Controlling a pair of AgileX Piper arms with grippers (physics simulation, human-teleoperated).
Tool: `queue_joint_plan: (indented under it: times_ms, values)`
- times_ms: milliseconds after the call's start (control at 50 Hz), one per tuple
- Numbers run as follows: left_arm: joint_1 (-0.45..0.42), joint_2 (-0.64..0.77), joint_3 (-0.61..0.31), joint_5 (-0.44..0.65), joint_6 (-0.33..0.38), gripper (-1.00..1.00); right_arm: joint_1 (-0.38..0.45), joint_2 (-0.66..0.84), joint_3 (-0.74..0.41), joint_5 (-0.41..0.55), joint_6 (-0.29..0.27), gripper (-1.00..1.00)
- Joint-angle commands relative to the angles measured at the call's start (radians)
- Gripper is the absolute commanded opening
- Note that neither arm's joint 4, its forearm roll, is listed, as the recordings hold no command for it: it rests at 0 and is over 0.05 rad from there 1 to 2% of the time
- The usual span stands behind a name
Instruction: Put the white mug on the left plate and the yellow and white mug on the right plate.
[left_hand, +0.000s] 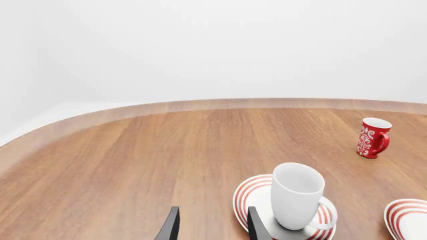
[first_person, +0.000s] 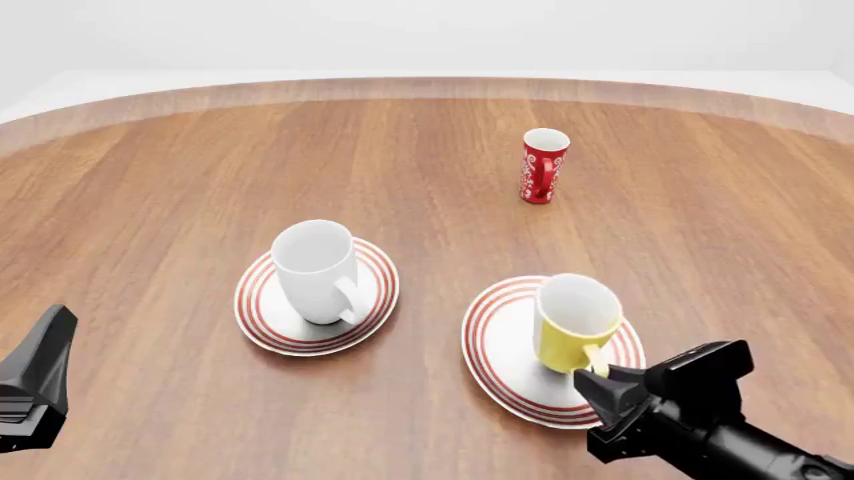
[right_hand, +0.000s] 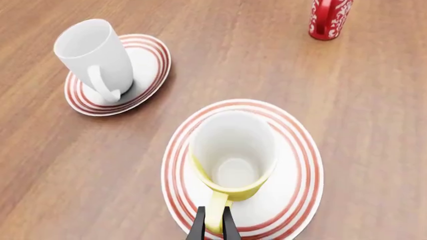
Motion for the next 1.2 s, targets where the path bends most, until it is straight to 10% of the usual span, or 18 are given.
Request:
queue_joint_plan:
  times_ms: [20, 340, 360, 760, 1200]
  values:
    - [0.0, 0.0, 0.0, 0.0, 0.0, 1.0, -0.001, 0.026, 0.0, -0.015, -0.001, -1.0]
    - [0.0, 0.0, 0.0, 0.0, 0.0, 1.0, 0.005, 0.11, -0.003, -0.077, 0.002, -1.0]
    - [0.0, 0.0, 0.0, 0.0, 0.0, 1.0, 0.003, 0.106, -0.002, -0.075, 0.0, 1.0]
    - [0.0, 0.0, 0.0, 0.0, 0.0, 1.0, -0.004, 0.087, 0.0, -0.051, -0.001, 1.0]
    - [0.0, 0.0, 0.0, 0.0, 0.0, 1.0, -0.003, -0.175, 0.0, 0.182, -0.008, 1.0]
